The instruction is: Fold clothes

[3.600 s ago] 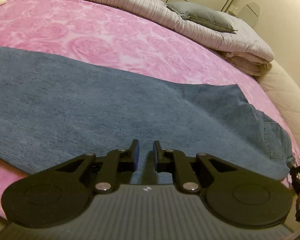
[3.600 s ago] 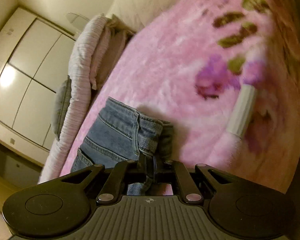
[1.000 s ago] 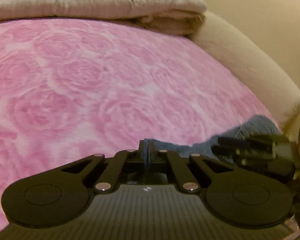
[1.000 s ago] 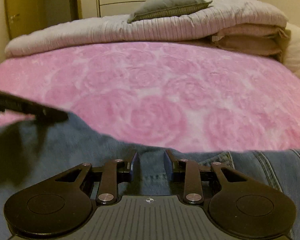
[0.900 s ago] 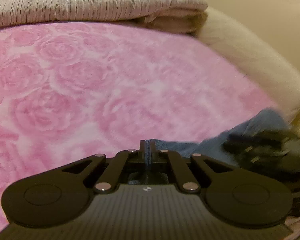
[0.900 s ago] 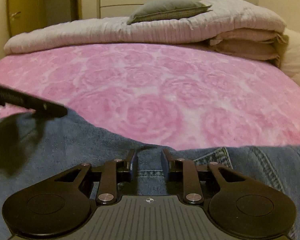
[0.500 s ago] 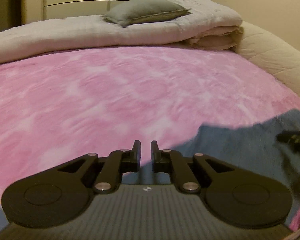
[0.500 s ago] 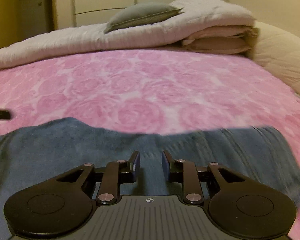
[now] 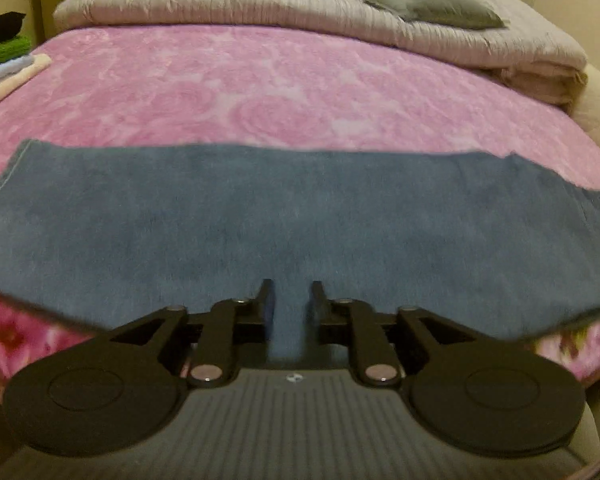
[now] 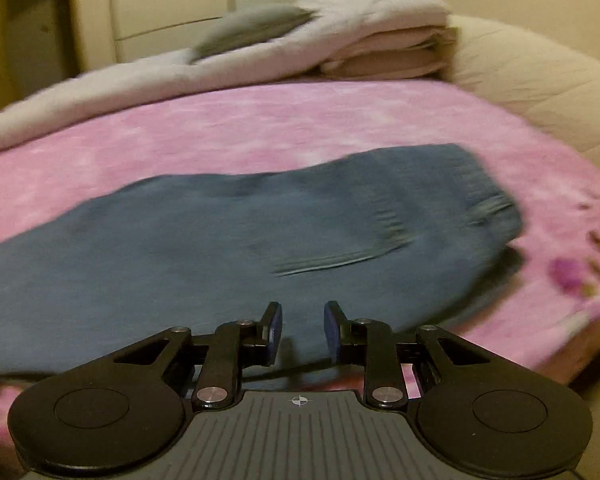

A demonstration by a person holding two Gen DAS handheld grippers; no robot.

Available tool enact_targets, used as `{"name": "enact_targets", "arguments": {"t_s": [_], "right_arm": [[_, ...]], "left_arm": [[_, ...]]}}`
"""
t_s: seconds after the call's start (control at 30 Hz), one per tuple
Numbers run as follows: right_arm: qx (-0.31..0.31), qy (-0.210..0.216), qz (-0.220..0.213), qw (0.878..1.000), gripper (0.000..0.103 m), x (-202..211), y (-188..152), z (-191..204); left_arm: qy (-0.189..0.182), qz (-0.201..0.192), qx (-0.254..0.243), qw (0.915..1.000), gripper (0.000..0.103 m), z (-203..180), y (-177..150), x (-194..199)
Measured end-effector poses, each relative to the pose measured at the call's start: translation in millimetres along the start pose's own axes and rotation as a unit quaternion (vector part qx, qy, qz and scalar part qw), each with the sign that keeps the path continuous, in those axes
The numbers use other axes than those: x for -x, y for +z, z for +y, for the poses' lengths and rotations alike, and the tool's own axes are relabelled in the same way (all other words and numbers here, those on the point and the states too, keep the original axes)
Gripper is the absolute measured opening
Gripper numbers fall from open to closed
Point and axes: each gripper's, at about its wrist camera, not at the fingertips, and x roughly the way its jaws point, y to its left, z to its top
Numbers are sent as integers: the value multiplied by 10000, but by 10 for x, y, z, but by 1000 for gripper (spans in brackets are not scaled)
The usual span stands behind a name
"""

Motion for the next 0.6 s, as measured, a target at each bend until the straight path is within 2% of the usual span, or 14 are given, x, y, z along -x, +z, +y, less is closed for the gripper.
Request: {"name": "enact_targets", "arguments": {"t_s": [0.07, 0.13, 0.17, 0.23, 0.37, 0.43, 0.6], "right_arm": [[80, 4, 247, 9997, 28, -52, -95, 155], [307, -252, 306, 9987, 28, 13, -153, 318], [306, -187, 311, 9989, 28, 60, -138, 380], [161, 149, 77, 9997, 28, 172, -105, 489], [155, 708, -241, 9971, 28, 164, -61, 847], [231, 936, -143, 9952, 28, 49, -116, 1044], [817, 677, -203, 9941, 28, 65, -386, 1385]], "left_arm": [[33, 15, -29, 10000, 19, -30, -39, 48], [-123, -38, 49, 9999, 18, -40, -48, 161], [-221, -75, 91, 9997, 19, -43, -53, 220], [-251, -125, 65, 9996, 19, -71, -49, 265], [-39, 39, 83, 10000, 19, -156, -61, 235], [-8, 105, 143, 9998, 20, -164, -81, 207], [207, 174, 197, 9994, 20, -87, -166, 194]]}}
